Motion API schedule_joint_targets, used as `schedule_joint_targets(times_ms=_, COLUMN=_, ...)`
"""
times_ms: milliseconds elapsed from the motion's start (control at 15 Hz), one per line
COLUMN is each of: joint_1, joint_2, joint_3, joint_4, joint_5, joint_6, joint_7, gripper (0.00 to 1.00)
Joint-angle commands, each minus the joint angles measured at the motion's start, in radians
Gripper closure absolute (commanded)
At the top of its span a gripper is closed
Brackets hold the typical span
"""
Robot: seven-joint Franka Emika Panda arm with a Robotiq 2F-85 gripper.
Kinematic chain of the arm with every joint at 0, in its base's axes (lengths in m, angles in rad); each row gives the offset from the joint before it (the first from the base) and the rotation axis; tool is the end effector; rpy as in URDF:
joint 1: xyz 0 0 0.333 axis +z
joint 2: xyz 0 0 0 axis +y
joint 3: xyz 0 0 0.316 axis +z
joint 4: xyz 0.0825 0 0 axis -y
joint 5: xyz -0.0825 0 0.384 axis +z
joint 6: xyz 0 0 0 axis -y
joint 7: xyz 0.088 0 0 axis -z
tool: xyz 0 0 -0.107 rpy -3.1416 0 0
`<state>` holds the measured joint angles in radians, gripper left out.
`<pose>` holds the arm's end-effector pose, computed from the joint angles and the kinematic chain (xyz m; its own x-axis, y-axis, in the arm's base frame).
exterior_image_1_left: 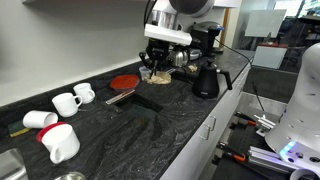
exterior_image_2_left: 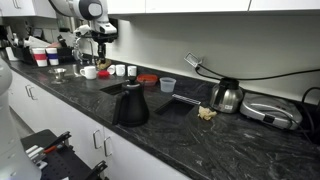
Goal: Place one of the brown papers from the counter in the left trash chute
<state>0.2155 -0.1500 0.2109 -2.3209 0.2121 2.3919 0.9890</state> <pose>0.4607 0.2130 0.4223 0.7646 -0.6445 -0.0053 -0.6248 -0.7392 -0.2515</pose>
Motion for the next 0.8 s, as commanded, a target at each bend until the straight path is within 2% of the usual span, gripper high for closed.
schedule_joint_targets(times_ms=0, joint_1=0.018, joint_2=0.087, joint_3=0.023, joint_4=0.047, joint_5=0.048, joint_6=0.019, joint_7=-0.087, gripper=0.99)
schedule_joint_targets(times_ms=400, joint_1=0.050, joint_2=0.259, joint_3=0.044, joint_4=0.145, joint_5=-0.063, joint_6=0.096, joint_7=-0.071, gripper=0.99)
schedule_joint_targets(times_ms=733, joint_1=0.076, joint_2=0.377, joint_3=-0.002, joint_4=0.216, joint_5=-0.223, joint_6=0.136, joint_7=-0.038, gripper=0.99)
